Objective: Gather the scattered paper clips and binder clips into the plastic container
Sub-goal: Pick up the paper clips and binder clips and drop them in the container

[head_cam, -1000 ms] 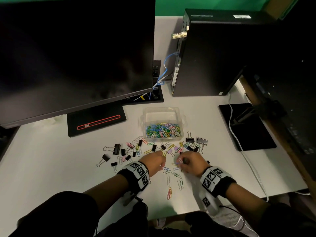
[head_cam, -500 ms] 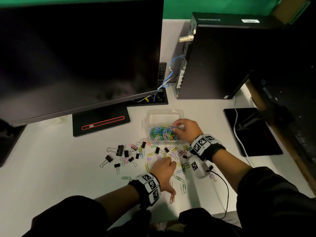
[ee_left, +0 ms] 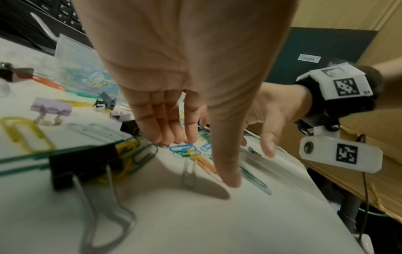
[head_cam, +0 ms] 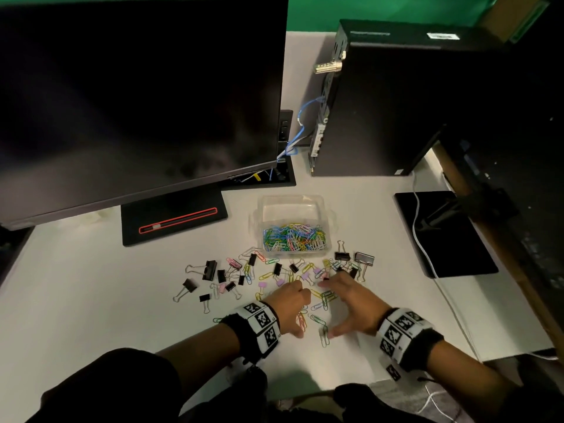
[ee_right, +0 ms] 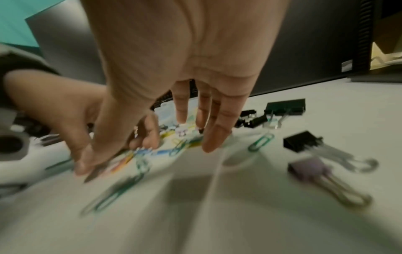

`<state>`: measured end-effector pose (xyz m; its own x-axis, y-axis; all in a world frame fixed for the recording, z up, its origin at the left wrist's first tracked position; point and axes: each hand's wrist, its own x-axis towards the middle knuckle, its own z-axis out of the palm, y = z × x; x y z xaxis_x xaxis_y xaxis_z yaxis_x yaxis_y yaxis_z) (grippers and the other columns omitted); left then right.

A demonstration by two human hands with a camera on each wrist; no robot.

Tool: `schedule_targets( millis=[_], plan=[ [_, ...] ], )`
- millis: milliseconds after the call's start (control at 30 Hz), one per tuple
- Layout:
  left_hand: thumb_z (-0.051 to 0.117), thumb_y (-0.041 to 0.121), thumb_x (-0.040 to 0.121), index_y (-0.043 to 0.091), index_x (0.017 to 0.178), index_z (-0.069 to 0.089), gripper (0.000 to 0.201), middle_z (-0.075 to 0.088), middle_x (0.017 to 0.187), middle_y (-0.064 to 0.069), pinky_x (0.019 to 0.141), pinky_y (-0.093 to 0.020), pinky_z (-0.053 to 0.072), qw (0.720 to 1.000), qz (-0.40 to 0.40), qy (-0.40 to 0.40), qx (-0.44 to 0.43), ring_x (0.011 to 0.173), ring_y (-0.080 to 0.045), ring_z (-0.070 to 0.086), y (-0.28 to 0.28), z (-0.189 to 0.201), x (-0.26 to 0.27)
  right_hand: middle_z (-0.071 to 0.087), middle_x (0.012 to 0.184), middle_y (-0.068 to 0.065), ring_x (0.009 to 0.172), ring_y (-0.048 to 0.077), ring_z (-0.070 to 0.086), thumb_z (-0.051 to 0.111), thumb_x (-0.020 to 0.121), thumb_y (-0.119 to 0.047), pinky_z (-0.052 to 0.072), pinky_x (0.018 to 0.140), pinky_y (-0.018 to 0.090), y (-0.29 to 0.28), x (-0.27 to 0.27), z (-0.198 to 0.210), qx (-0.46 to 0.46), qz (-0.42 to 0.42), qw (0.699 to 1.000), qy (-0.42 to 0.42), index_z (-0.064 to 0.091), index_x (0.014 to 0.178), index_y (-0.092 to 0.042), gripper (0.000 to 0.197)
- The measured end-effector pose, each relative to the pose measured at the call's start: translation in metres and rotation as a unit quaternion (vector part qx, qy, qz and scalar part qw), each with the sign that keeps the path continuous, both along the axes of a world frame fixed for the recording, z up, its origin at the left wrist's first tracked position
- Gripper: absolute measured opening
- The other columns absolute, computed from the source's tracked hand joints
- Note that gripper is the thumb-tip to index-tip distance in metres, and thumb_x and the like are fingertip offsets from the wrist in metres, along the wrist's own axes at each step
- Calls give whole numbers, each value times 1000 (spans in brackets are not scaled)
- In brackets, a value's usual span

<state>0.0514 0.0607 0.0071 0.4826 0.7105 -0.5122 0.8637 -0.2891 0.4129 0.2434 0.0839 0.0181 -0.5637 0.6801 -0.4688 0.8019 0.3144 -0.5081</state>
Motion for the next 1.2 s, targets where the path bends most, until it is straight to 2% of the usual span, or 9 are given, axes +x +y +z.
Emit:
schedule_targets(
  millis=[133, 300, 433, 567, 767, 900, 967, 1067, 1200],
  plan=[
    [77, 23, 72, 10, 126, 44, 65, 43, 127, -11, 97, -35, 39, 1000, -18, 0, 7, 117, -26, 43, 0, -2, 0, 28, 133, -2, 120, 10, 29, 82, 52, -50, 19, 105, 14, -19, -2, -17, 20, -19, 1000, -10, 21, 144, -20, 114],
    [65, 19, 84, 7, 115, 55, 35, 55, 117, -13, 90, -33, 38, 1000, 6, -23, -3, 113, -28, 47, 0, -1, 1, 40, 106, -5, 102, 14, 46, 80, 65, -34, 41, 96, 27, -25, -2, -30, 20, -84, 995, 53, 48, 129, -17, 74],
    [60, 17, 88, 5, 111, 59, 26, 56, 116, -15, 89, -32, 38, 1000, 13, -15, -12, 113, -28, 48, -1, -2, 3, 47, 91, -5, 82, 10, 47, 75, 74, -26, 38, 76, 17, -22, -2, -24, 19, -82, 995, 52, 63, 108, -15, 38],
    [54, 16, 91, 0, 115, 56, 29, 53, 120, -19, 92, -34, 36, 999, -33, 30, 17, 115, -31, 47, -2, 0, 7, 50, 83, -5, 65, 3, 44, 74, 74, -18, 34, 63, 7, -20, -4, -20, 13, -76, 996, 40, 65, 99, -14, 26],
    [47, -4, 89, -4, 115, 49, 26, 49, 119, -22, 89, -40, 41, 992, -86, 75, 53, 111, -36, 48, -7, 1, 8, 60, 104, 4, 95, 18, 57, 67, 72, -8, 42, 84, 21, -14, -4, -14, 8, -58, 998, -1, 68, 98, -16, 27],
    [42, -14, 85, -5, 114, 47, 31, 49, 118, -23, 87, -41, 43, 990, -98, 78, 64, 109, -36, 49, -4, 2, 4, 66, 92, -3, 85, 11, 59, 64, 71, -2, 41, 78, 16, -12, 3, -14, 11, -106, 994, 28, 68, 94, -20, 28],
    [43, -6, 90, -5, 110, 50, 21, 52, 116, -22, 87, -40, 44, 992, -90, 71, 57, 108, -35, 51, 4, 4, 1, 64, 79, -7, 76, 11, 59, 68, 70, -5, 44, 73, 18, -11, 9, -13, 11, -146, 988, 49, 68, 86, -24, 25],
    [43, 14, 97, -5, 110, 51, 25, 55, 114, -20, 92, -39, 45, 997, -24, 38, 55, 107, -33, 54, 19, 13, -5, 69, 80, -3, 76, 13, 63, 70, 69, -9, 50, 73, 20, -7, 18, -9, 21, -197, 978, 62, 66, 75, -32, 24],
    [46, 8, 95, 3, 104, 57, 15, 58, 107, -9, 89, -31, 51, 987, 104, -53, 111, 98, -24, 60, 49, 32, -21, 67, 69, -8, 61, -1, 58, 72, 65, -4, 48, 63, 16, 8, 18, 0, 17, -229, 970, 82, 68, 70, -29, 26]
  ],
)
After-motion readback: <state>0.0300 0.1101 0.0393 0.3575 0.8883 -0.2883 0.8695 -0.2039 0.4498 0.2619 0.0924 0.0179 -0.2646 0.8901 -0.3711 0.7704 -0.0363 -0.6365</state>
